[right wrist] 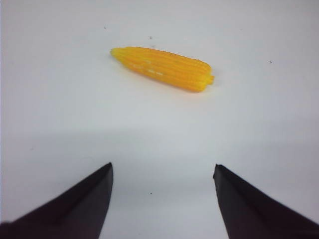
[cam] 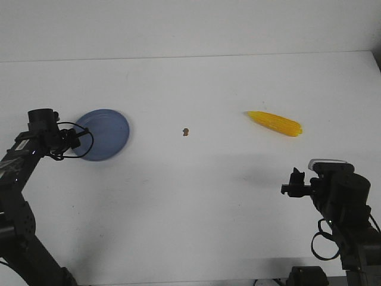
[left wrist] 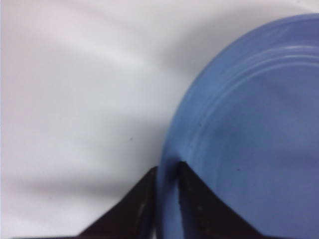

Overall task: Place corn on plate with both arms
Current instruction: 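Reach the left gripper to the blue plate's rim nearest it, then push the blue plate with the left gripper toward the table center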

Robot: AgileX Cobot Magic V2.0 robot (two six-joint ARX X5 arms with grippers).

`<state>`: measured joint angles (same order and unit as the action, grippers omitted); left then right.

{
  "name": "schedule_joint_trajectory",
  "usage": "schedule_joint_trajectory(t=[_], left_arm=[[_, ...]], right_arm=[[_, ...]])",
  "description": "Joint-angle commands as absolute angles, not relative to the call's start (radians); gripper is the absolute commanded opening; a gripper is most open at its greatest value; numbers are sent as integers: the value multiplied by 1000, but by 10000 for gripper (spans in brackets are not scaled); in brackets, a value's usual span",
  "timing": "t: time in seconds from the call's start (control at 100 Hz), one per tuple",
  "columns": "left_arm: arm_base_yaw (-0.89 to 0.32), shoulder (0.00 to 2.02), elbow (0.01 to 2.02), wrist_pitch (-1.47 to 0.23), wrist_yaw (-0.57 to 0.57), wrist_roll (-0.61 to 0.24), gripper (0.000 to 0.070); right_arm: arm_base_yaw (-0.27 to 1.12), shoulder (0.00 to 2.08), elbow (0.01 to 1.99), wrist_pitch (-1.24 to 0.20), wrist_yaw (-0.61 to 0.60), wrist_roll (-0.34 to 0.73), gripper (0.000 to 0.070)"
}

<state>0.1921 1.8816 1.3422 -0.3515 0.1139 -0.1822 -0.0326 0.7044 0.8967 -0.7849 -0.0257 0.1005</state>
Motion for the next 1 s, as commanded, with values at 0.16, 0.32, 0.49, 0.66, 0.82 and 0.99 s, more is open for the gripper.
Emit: schedule_joint_trajectory(t=[0.16,0.32,0.49,0.66,0.82,0.99], left_arm=[[197,1909,1351,-366,157,-179,5],[205,1876,1351,-350,280,-206,5],[221,1807,1351,-352,402,-226,5],[224,1719,1351,-376,504,-228,5],[202,1653,1350,-455,559,-215,5],[128,1606,1319,-496,570,-191,5]], right_arm=[[-32,708,915,-779,-26,90,428],[-32,708,915,-779,-26,90,428],[-32,708,915,-780,-26,90,428],[-32,708,915,-780,-26,90,428],[-32,708,915,-779,-26,90,428],[-32,708,915,-779,-26,90,428]])
